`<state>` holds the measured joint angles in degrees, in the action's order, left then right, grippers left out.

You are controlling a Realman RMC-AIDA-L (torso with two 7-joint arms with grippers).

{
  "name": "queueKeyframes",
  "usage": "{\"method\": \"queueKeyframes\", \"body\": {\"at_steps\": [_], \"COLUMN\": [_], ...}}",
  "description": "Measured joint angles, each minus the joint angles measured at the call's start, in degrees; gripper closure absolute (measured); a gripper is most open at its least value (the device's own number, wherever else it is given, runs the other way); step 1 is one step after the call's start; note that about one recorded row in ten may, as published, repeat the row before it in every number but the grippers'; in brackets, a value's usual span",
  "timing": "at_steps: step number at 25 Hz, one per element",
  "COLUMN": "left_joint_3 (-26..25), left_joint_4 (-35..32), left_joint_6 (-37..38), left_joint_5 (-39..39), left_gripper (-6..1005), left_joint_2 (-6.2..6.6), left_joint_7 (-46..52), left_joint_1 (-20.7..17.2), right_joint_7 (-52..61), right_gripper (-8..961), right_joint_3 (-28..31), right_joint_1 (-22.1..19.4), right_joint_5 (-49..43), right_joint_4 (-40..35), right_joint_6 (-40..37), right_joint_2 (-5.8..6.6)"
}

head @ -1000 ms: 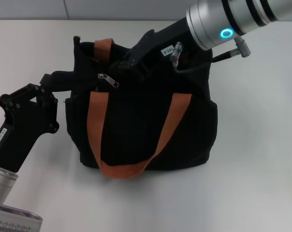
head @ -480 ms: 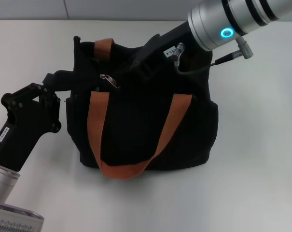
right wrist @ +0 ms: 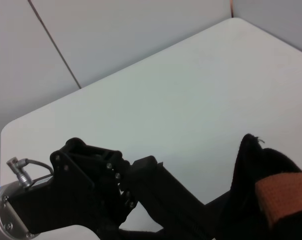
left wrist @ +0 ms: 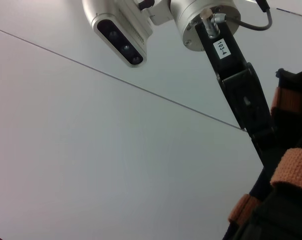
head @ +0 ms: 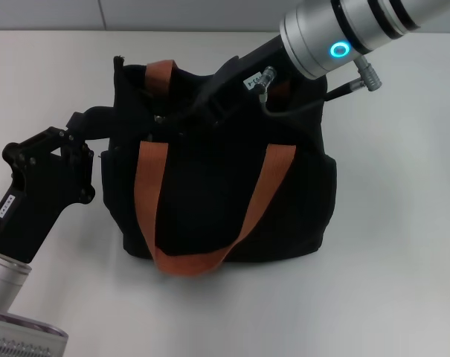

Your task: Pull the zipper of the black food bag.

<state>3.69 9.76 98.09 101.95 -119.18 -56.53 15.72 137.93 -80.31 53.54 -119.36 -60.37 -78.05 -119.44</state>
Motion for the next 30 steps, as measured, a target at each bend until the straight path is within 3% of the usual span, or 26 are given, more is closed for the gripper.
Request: {"method": "queueKeyframes", "body": {"at_steps": [10,20,24,30], "left_joint_3": [0.09,-0.03,-0.15,-0.23], "left_joint_4": [0.09,0.09,0.09,0.09], "left_joint_6": [0.03,0.2,0.21,0.28], "left_joint_5": [0.0,0.01,0.03,-0.15], "left_gripper": [981,982,981,981], "left_joint_2": [0.0,0.0,-0.01,-0.01], "left_joint_7": [0.02,0.02,0.02,0.02], "left_joint_1": [-0.1,-0.16,-0.19,-0.23], "right_joint_7": [-0.79,-2.22,-2.46,-3.36], "right_gripper": [693,823,942,952], "right_joint_3": [-0.63,-0.73,-0.74,-0.4], "right_joint_1": [1.64,1.64,1.66,1.78], "right_joint_5": [-0.29,-0.29,-0.56,-3.18], "right_joint_4": [2.5,1.46,1.13,0.83], "right_joint_6": [0.64,0.06,-0.66,-2.12], "right_joint_2": [-0.09,-0.01,0.18,0.2]}}
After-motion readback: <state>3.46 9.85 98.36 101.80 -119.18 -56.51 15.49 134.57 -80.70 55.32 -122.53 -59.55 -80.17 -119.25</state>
